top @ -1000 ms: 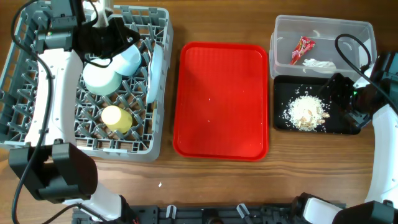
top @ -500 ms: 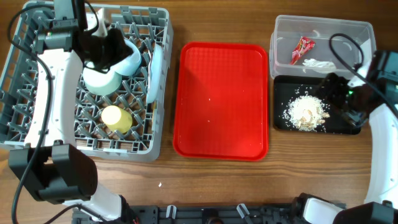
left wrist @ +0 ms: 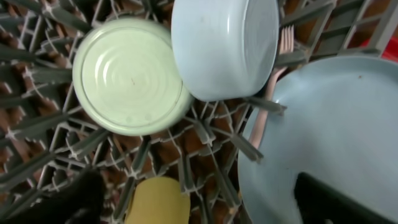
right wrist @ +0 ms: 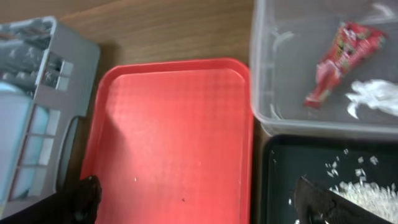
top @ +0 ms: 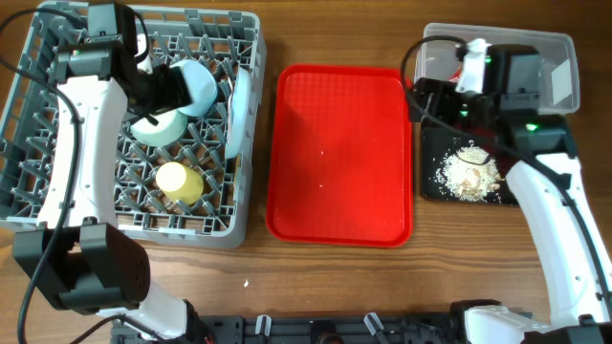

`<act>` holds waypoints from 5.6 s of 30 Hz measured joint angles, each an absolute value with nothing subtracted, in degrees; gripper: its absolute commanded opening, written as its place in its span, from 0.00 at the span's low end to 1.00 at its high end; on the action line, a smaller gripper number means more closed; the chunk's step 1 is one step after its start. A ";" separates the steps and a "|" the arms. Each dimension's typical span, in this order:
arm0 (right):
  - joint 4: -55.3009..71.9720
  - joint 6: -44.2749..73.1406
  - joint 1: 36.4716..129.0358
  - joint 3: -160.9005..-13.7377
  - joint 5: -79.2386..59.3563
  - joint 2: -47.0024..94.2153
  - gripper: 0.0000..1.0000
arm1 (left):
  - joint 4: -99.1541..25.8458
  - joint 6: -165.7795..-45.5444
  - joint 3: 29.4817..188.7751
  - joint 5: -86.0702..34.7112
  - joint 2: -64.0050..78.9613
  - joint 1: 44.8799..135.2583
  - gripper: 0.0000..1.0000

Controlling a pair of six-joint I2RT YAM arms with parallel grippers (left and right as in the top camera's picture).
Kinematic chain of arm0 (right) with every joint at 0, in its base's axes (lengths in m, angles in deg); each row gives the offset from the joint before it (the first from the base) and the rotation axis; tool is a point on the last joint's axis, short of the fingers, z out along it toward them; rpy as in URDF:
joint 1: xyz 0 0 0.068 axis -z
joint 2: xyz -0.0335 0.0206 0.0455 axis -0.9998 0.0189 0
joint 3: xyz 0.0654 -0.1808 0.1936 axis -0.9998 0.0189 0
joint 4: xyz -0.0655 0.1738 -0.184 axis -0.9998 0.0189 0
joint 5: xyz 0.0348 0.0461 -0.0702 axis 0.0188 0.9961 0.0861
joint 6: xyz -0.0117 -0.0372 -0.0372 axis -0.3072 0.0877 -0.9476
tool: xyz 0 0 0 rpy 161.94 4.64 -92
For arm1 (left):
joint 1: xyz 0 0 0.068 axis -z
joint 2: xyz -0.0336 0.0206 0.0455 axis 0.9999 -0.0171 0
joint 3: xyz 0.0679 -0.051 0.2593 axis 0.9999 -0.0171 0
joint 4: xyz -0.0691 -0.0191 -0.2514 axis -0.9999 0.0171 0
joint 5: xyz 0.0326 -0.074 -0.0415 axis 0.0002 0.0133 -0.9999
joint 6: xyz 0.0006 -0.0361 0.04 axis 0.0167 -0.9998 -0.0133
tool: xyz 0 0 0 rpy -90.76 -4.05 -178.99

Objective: Sort waste into correct bins and load items into the dishwasher rack

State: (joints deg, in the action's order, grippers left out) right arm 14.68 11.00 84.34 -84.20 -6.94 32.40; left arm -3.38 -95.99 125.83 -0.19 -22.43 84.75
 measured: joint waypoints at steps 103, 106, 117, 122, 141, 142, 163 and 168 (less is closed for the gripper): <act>-24.55 -1.52 83.75 -13.80 -12.88 -46.28 1.00 | -18.39 -94.79 79.56 -3.34 42.70 91.13 1.00; -24.55 -1.52 83.75 -13.80 -12.88 -46.28 1.00 | -18.37 -94.79 79.56 -3.32 42.70 91.13 1.00; -24.55 -1.52 83.75 -13.80 -12.88 -46.28 1.00 | -18.37 -94.79 79.56 -3.32 42.70 91.13 1.00; -24.55 -1.52 83.75 -13.80 -12.88 -46.28 1.00 | -18.39 -94.79 79.56 -3.34 42.70 91.13 1.00; -24.50 -1.52 83.75 -13.80 -12.88 -46.28 1.00 | -23.73 -94.79 72.85 -3.08 52.41 91.11 1.00; -24.48 -1.52 83.75 -13.80 -12.88 -46.28 1.00 | -26.87 -94.81 69.94 -3.08 54.81 90.89 1.00; -24.48 -1.52 83.75 -13.80 -12.88 -46.28 1.00 | -74.06 -95.20 31.14 -4.22 78.35 87.87 1.00; -24.48 -1.52 83.75 -13.80 -12.88 -46.28 1.00 | -67.24 -95.20 30.03 -4.37 78.33 87.87 1.00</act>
State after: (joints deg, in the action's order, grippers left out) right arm -24.48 -1.52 83.75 -13.80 -12.88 -46.28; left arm -67.24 -95.20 30.03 -4.37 78.33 87.87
